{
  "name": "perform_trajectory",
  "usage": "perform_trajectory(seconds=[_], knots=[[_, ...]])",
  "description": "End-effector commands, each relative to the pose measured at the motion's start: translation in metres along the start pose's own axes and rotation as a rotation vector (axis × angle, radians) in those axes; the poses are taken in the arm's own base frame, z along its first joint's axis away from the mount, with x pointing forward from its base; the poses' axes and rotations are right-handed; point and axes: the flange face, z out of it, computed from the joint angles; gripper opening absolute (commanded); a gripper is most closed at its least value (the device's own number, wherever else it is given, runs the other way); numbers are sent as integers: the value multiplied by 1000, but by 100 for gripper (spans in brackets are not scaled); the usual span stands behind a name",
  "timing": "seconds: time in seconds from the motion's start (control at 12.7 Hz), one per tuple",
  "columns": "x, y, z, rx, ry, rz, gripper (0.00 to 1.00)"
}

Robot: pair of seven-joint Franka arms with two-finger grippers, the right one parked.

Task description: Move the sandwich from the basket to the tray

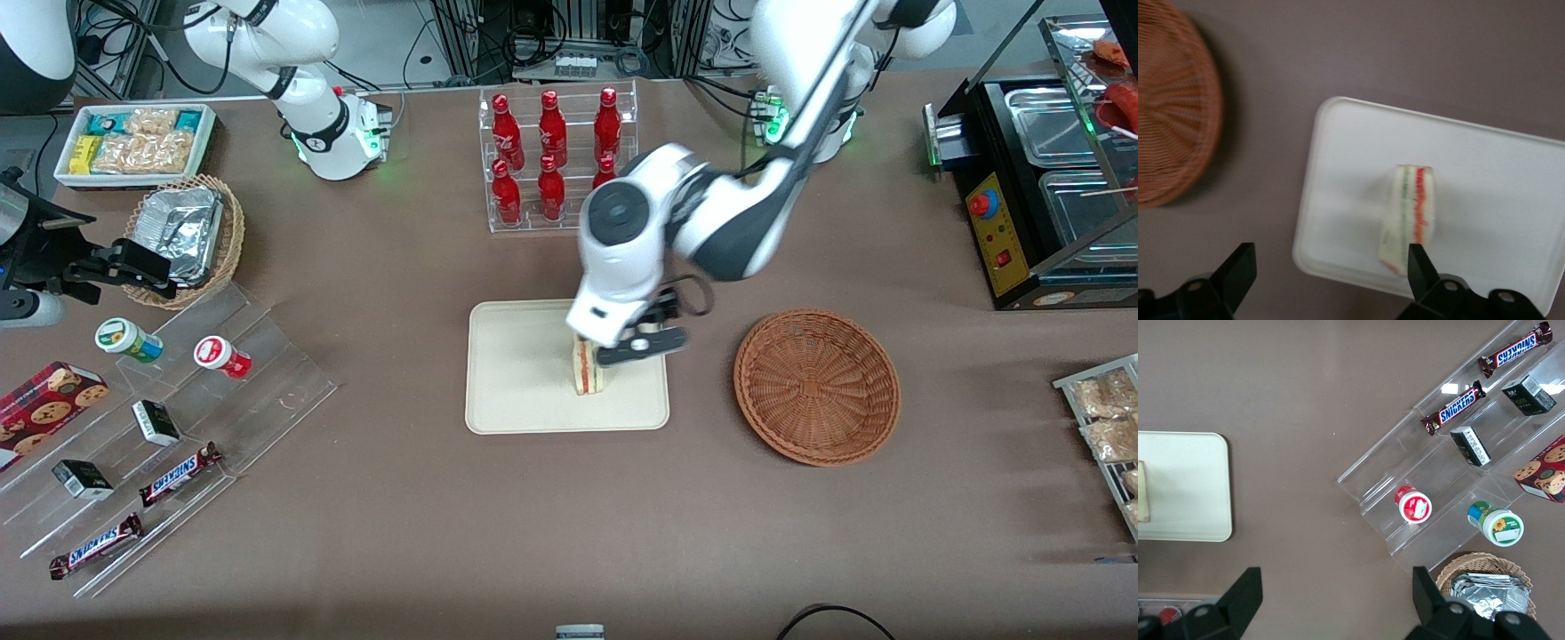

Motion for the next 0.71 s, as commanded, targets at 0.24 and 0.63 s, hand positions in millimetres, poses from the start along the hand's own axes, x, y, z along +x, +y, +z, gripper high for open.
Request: perform_trajectory(seconds=[0.24, 0.63], knots=[[44, -138, -94, 24, -71, -16, 100], [89, -285, -136, -60, -169, 140, 100]])
